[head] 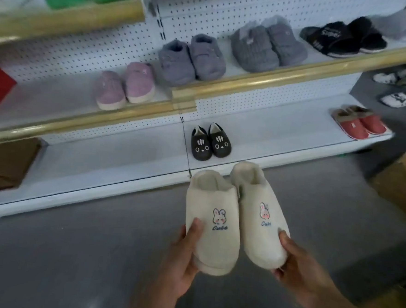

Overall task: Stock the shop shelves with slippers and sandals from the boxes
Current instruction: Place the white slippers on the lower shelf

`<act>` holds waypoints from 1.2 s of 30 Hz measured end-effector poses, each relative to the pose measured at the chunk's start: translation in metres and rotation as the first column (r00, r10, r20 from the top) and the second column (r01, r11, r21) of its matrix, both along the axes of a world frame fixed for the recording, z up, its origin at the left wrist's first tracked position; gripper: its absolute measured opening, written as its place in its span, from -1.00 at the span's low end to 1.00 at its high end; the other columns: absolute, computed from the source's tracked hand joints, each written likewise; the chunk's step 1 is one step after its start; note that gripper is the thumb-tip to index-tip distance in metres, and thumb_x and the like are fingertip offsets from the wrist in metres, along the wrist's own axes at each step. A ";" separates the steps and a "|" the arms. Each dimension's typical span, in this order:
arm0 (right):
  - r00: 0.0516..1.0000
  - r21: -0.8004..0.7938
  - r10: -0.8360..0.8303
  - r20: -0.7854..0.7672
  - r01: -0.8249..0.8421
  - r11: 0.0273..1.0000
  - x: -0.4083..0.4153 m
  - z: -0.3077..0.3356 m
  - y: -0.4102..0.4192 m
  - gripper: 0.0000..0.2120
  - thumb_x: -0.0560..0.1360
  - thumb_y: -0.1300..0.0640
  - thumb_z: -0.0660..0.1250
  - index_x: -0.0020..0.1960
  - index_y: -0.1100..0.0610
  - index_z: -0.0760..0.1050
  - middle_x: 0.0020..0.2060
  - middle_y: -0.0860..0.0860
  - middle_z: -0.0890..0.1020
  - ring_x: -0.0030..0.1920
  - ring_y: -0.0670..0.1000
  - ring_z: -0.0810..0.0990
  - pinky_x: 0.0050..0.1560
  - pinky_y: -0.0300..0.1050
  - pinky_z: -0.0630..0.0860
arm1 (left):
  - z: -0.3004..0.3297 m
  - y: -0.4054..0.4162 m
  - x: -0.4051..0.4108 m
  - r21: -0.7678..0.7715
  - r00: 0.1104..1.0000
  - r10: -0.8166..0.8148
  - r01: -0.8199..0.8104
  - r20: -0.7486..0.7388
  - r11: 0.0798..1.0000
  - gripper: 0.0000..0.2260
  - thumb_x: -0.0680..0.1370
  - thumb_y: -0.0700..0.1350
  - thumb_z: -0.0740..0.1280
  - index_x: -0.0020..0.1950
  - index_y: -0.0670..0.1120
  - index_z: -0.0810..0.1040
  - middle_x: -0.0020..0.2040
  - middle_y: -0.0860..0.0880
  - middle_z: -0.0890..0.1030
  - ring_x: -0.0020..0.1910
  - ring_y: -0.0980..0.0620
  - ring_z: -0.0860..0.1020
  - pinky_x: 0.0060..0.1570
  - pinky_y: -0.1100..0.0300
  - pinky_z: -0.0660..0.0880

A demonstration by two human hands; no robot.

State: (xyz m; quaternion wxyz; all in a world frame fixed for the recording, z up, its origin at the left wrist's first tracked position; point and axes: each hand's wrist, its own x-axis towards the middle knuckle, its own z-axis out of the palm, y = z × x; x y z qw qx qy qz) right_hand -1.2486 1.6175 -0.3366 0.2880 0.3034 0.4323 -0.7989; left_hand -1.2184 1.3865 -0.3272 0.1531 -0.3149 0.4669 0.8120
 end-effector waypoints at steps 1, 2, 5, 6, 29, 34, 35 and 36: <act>1.000 0.003 0.022 -0.005 -0.022 1.000 -0.006 0.008 -0.021 -0.57 0.41 -0.02 0.33 0.23 0.11 0.54 0.02 0.00 0.70 -0.08 -0.01 0.64 -0.12 -0.12 0.46 | 0.008 -0.022 -0.002 0.000 1.000 0.026 -0.026 -0.006 1.000 -0.56 0.47 0.04 0.36 0.33 -0.06 0.51 0.15 -0.11 0.67 0.13 -0.10 0.64 0.09 -0.04 0.56; 0.999 -0.002 0.043 -0.011 -0.043 0.999 -0.011 0.017 -0.042 -0.56 0.39 -0.02 0.33 0.23 0.11 0.54 0.03 0.00 0.69 -0.06 0.00 0.64 -0.10 -0.12 0.46 | 0.017 -0.043 -0.003 -0.001 0.999 0.045 -0.045 -0.013 0.999 -0.54 0.46 0.05 0.36 0.33 -0.07 0.50 0.15 -0.12 0.66 0.14 -0.10 0.63 0.12 -0.05 0.54; 0.996 -0.022 0.086 -0.027 -0.087 0.996 -0.023 0.042 -0.097 -0.55 0.39 -0.02 0.34 0.23 0.12 0.55 0.03 0.02 0.69 -0.01 0.04 0.60 -0.06 -0.11 0.42 | 0.041 -0.097 -0.008 -0.013 0.995 0.097 -0.097 -0.030 0.995 -0.56 0.49 0.05 0.34 0.33 -0.09 0.52 0.14 -0.12 0.67 0.11 -0.08 0.65 0.15 -0.05 0.52; 0.994 -0.018 0.103 -0.034 -0.104 0.994 -0.027 0.051 -0.113 -0.56 0.38 -0.02 0.34 0.21 0.13 0.56 0.01 0.03 0.70 -0.03 0.04 0.60 -0.09 -0.11 0.42 | 0.049 -0.113 -0.010 -0.009 0.993 0.115 -0.115 -0.031 0.993 -0.58 0.51 0.05 0.33 0.32 -0.09 0.52 0.14 -0.11 0.67 0.10 -0.07 0.65 0.13 -0.03 0.53; 0.968 -0.057 0.214 -0.130 -0.223 0.973 -0.141 0.066 -0.376 -0.68 0.34 -0.01 0.38 0.08 0.03 0.56 -0.09 -0.05 0.71 -0.17 -0.08 0.68 -0.07 -0.11 0.53 | 0.048 -0.384 -0.086 -0.038 0.959 0.221 -0.231 -0.179 0.972 -0.17 0.18 0.27 0.59 0.37 -0.03 0.51 0.30 -0.08 0.58 0.30 -0.06 0.53 0.40 -0.14 0.33; 0.947 -0.118 0.244 -0.207 -0.272 0.955 -0.154 0.056 -0.426 -0.28 -0.13 -0.12 0.69 -0.01 0.02 0.62 -0.02 -0.01 0.70 -0.14 -0.04 0.69 -0.22 -0.15 0.60 | 0.048 -0.435 -0.105 -0.051 0.938 0.240 -0.260 -0.251 0.964 -0.13 0.15 0.25 0.61 0.38 -0.04 0.50 0.30 -0.08 0.58 0.30 -0.06 0.53 0.38 -0.13 0.33; 0.943 -0.125 0.254 -0.215 -0.284 0.951 -0.154 0.055 -0.437 -0.26 -0.15 -0.13 0.69 -0.01 0.02 0.61 -0.02 -0.01 0.70 -0.13 -0.04 0.69 -0.24 -0.17 0.60 | 0.046 -0.445 -0.104 -0.053 0.934 0.249 -0.271 -0.258 0.961 -0.15 0.16 0.25 0.61 0.38 -0.03 0.50 0.29 -0.07 0.59 0.30 -0.06 0.54 0.38 -0.13 0.34; 0.940 -0.131 0.259 -0.222 -0.292 0.947 -0.155 0.054 -0.449 -0.24 -0.15 -0.13 0.69 0.01 0.02 0.60 -0.02 -0.01 0.69 -0.12 -0.04 0.68 -0.24 -0.17 0.59 | 0.046 -0.456 -0.103 -0.057 0.932 0.252 -0.276 -0.262 0.959 -0.16 0.17 0.25 0.60 0.38 -0.03 0.50 0.29 -0.07 0.59 0.30 -0.06 0.54 0.38 -0.14 0.34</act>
